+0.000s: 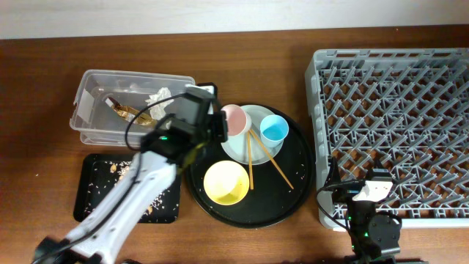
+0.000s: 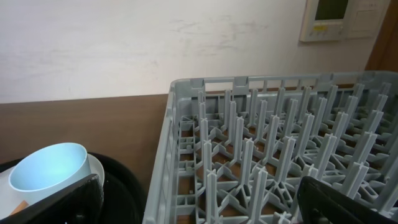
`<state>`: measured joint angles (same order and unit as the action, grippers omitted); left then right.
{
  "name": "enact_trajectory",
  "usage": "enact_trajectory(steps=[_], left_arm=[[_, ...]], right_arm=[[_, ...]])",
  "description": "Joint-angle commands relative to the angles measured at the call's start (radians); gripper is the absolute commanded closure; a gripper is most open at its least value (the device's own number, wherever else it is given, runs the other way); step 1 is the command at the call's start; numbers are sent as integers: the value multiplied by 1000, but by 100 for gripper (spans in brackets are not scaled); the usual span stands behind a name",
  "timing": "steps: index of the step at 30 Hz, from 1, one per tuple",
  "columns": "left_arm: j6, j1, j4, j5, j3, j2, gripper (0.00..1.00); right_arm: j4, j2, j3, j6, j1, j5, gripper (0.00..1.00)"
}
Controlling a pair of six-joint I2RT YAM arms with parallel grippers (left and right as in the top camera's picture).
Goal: Sort waste into correct bins and load items into the dishwasher rack
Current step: 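Grasp the pink cup with the left gripper and lift it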
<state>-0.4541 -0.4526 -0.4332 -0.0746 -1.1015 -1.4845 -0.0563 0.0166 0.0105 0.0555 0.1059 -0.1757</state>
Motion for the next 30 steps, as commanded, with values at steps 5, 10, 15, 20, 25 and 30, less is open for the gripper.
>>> enact_trajectory(steps=[5,10,15,20,25,30], left_arm=[[23,304,-2,-1076,-1,66,100],[26,389,-2,-1363,-1,67,100],[56,364,-3,-1377,0,67,100],[59,325,-2,-1377,0,67,100],[59,299,-2,-1377,0,67,100],[59,298,-2,-1378,0,67,100]], right_arm=[[14,-4,-5,6,5,11,2],[2,-3,-5,6,5,507,2],[11,-3,-5,230,5,674,2],[4,-3,-5,468,5,866,2],[-16,-2,-5,485,5,1049,2],[-18,-2,-5,567,5,1109,2]])
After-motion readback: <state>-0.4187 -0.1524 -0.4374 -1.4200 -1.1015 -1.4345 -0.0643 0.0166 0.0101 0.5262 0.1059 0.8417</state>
